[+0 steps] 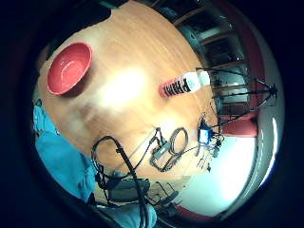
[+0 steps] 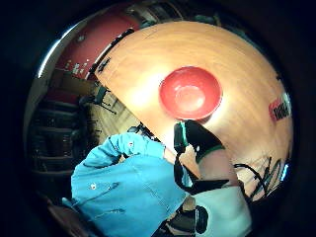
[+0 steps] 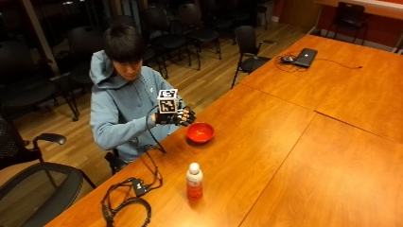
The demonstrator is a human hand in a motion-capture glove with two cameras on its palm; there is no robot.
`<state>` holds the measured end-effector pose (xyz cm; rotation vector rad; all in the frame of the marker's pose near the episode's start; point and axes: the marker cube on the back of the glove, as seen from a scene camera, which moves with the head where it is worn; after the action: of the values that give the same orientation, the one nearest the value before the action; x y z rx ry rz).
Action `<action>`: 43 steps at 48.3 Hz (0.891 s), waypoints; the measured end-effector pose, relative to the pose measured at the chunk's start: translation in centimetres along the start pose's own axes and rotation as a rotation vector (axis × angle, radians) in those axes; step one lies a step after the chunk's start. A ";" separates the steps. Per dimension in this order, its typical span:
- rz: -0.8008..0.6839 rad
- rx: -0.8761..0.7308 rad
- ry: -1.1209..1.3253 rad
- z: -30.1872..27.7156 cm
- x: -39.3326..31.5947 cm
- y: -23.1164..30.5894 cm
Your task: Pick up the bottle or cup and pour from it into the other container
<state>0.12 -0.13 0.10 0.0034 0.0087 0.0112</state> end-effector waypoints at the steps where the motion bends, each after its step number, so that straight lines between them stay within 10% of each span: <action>1: 0.001 0.000 0.000 0.1 0.0 0.0; 43: 0.157 0.021 -0.038 -0.1 7.9 2.6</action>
<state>7.97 2.58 -0.09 0.0257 -0.0294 0.1680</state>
